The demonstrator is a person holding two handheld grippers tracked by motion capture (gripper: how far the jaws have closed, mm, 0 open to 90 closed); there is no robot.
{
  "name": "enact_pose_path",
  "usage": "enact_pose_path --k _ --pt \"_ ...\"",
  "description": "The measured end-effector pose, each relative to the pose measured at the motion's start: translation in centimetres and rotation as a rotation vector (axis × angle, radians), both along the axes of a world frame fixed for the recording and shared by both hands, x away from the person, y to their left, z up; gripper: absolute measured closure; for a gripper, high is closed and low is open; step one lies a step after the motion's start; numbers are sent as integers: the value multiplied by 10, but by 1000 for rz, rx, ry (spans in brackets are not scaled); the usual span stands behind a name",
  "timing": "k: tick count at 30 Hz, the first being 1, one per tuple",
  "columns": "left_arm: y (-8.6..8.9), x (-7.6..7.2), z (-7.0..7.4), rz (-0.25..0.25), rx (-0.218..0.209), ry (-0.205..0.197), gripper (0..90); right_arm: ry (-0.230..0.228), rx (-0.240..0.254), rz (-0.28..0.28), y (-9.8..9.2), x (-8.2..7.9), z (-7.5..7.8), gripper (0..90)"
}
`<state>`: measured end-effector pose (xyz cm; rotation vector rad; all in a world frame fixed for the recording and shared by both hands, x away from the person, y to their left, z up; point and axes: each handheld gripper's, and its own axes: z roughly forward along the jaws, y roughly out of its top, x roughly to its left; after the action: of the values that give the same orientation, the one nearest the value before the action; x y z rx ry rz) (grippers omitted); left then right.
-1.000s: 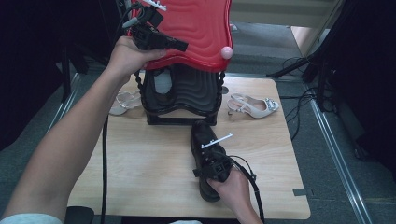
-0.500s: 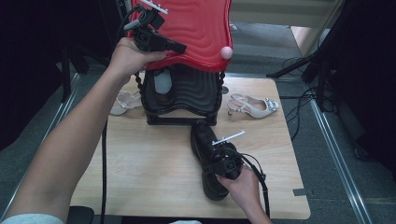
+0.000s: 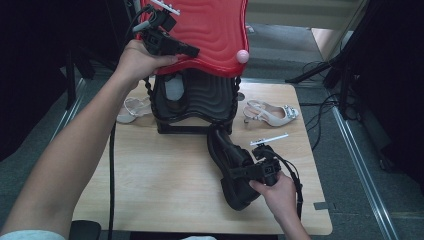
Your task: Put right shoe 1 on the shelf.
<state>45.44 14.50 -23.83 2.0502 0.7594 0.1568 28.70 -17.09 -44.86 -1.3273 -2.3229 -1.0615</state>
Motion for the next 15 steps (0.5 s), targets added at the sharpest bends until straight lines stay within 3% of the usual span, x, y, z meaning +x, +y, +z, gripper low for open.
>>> enact_pose_path --k 10,15 --pt "-1 1 1 2 2 26 900 30 62 30 2 0 17 872" --pt "-2 1 2 7 7 22 900 8 73 66 7 -8 32 873"
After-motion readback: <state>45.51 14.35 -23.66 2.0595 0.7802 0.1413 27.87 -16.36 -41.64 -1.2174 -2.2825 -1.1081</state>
